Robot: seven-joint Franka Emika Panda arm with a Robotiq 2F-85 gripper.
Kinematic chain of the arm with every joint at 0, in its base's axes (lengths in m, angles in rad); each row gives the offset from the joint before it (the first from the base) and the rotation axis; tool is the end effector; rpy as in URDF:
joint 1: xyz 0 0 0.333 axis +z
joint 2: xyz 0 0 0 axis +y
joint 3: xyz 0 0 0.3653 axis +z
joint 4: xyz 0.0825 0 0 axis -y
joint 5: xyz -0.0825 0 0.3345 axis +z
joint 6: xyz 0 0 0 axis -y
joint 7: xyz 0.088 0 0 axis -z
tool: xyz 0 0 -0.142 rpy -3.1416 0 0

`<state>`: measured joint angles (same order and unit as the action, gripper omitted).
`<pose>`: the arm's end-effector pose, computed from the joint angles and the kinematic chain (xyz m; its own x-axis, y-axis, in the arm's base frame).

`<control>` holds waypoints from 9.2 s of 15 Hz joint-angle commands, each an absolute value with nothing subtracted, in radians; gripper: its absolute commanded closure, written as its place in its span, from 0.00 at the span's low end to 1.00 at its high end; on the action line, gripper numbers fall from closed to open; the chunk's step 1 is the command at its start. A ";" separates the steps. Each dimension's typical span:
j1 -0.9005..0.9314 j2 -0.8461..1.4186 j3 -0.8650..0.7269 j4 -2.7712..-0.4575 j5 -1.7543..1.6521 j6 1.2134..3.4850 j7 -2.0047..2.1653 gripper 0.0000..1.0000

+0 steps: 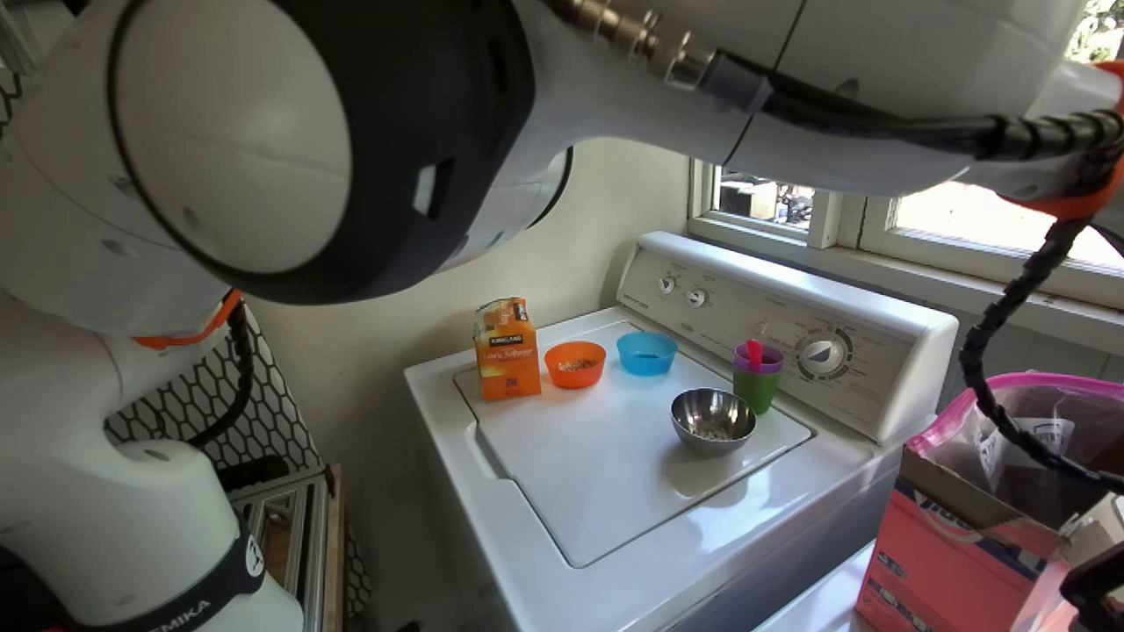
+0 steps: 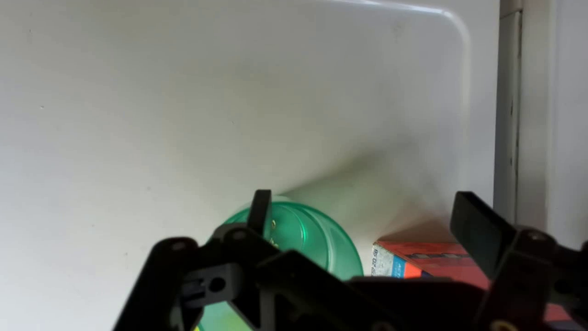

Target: Move the blue cup on the washing machine

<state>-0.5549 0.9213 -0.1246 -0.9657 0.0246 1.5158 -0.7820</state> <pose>0.5778 -0.4212 0.3009 0.9391 0.1544 -0.3070 0.0956 -0.9755 -0.1983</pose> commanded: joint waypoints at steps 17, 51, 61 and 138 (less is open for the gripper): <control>-0.549 0.941 -0.098 -0.987 0.030 1.636 -0.799 0.06; -0.287 0.738 -0.185 -1.382 -0.349 1.541 -0.531 0.98; -0.356 0.438 -0.154 -1.768 -0.307 1.805 -0.589 0.98; -0.048 0.395 0.061 -1.913 -0.899 2.532 -1.562 0.98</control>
